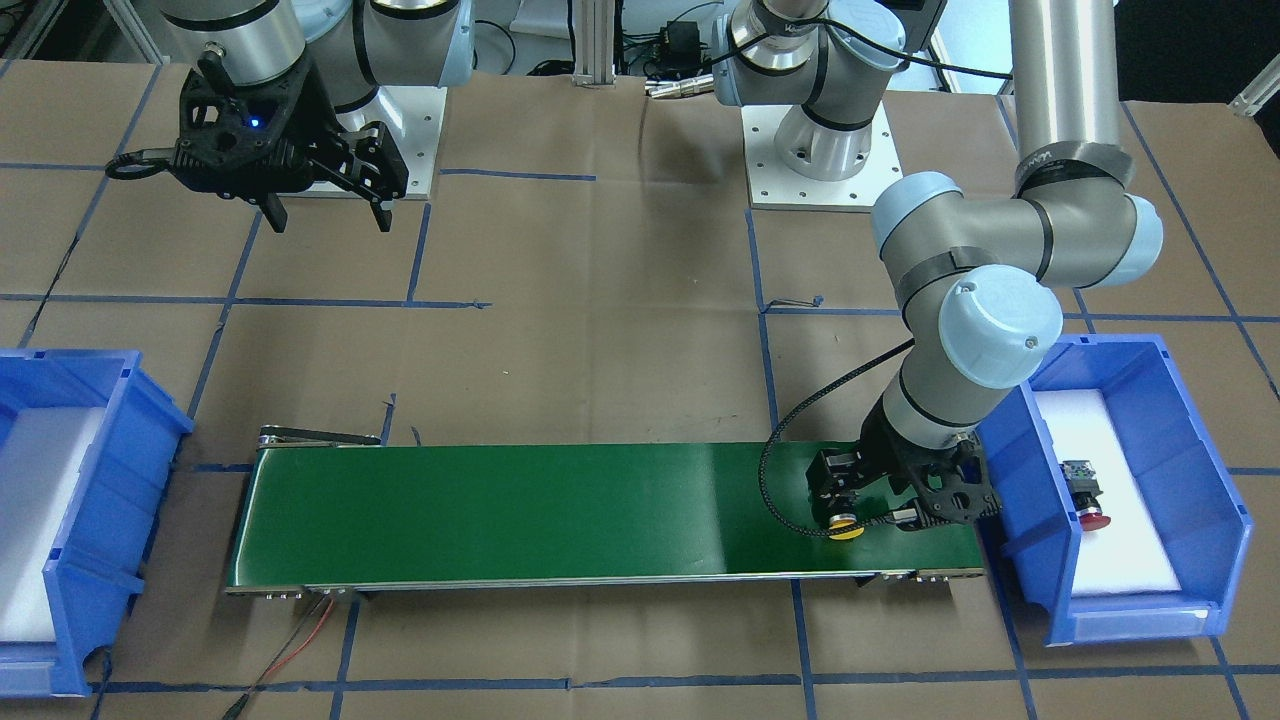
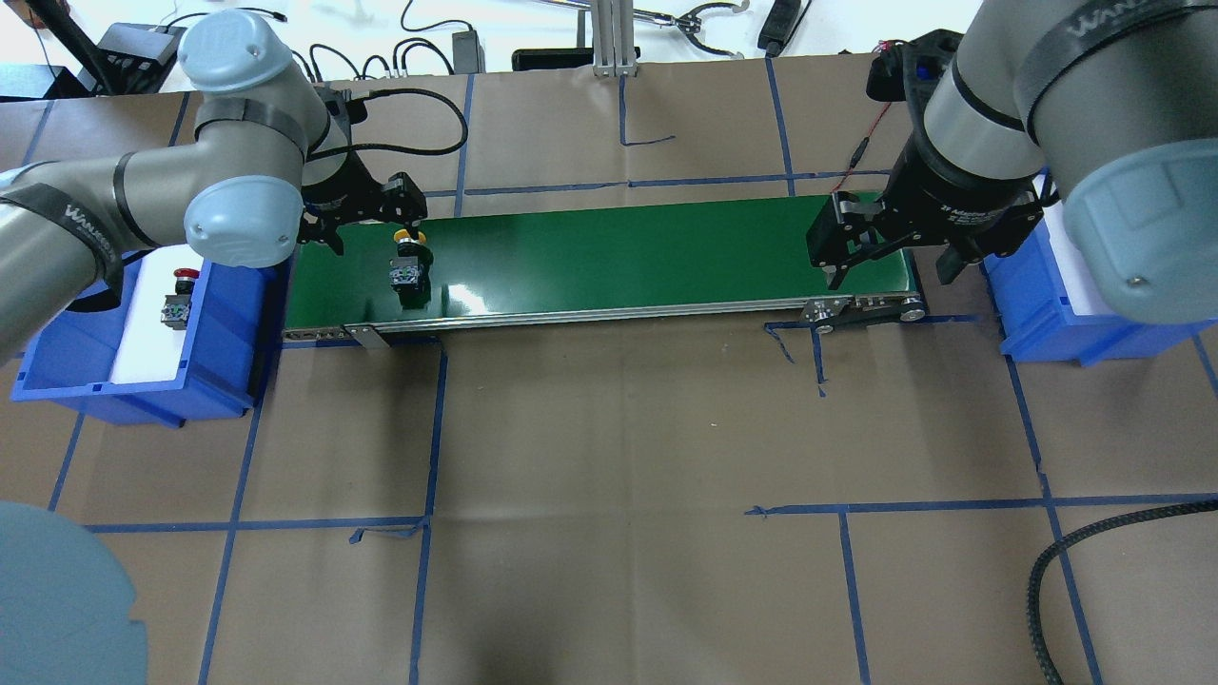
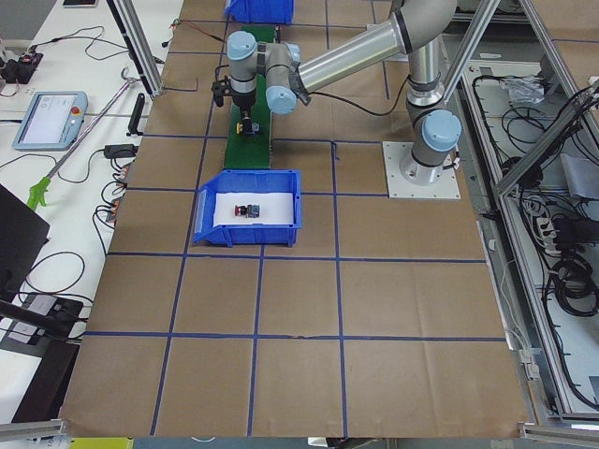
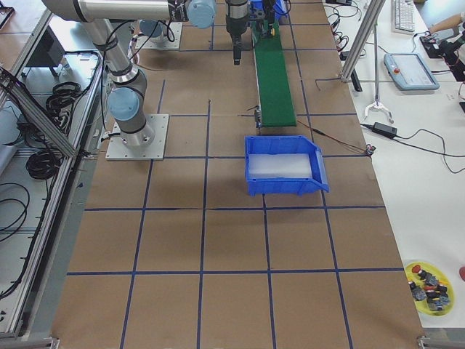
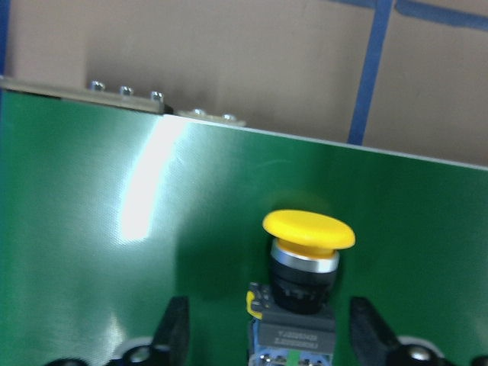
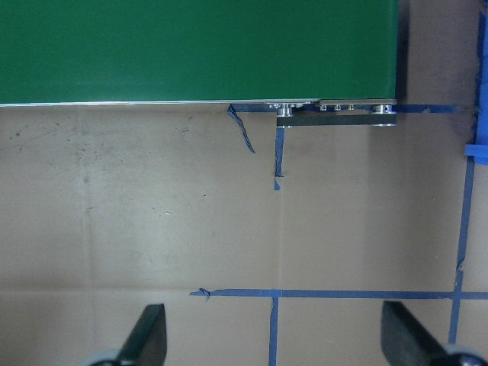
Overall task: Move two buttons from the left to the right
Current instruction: 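Open the left gripper to release the yellow button on the belt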
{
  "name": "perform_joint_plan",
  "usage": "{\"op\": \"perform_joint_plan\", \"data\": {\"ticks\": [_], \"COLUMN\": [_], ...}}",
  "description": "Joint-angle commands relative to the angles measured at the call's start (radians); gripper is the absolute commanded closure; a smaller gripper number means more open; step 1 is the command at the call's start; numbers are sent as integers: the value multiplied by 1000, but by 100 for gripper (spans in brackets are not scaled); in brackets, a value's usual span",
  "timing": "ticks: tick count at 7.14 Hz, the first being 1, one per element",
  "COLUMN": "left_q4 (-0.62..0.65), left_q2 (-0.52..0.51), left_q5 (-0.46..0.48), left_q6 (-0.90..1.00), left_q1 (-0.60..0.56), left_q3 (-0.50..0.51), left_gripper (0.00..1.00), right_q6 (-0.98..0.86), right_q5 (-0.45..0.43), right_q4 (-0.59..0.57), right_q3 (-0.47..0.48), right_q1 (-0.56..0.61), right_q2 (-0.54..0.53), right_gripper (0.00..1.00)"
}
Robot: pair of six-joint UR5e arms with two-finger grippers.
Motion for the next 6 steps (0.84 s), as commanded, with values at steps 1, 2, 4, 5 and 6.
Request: {"op": "perform_joint_plan", "data": {"ticks": [1, 2, 4, 5, 6], "left_q4": [-158, -245, -312, -316, -330], "left_q2": [84, 123, 142, 142, 142], "left_q5": [1, 1, 3, 3, 3], "left_q6": [4, 10, 16, 30, 129], "left_q1": [1, 1, 7, 20, 71], "left_q3": [70, 102, 138, 147, 158], "left_gripper": [0, 0, 0, 0, 0], "right_q6": [0, 0, 2, 2, 3], "right_q5": [0, 0, 0, 0, 0], "right_q4": [0, 0, 2, 2, 3], "right_q3": [0, 0, 0, 0, 0], "right_q1": [0, 0, 0, 0, 0], "right_q2": [0, 0, 0, 0, 2], "right_gripper": [0, 0, 0, 0, 0]}}
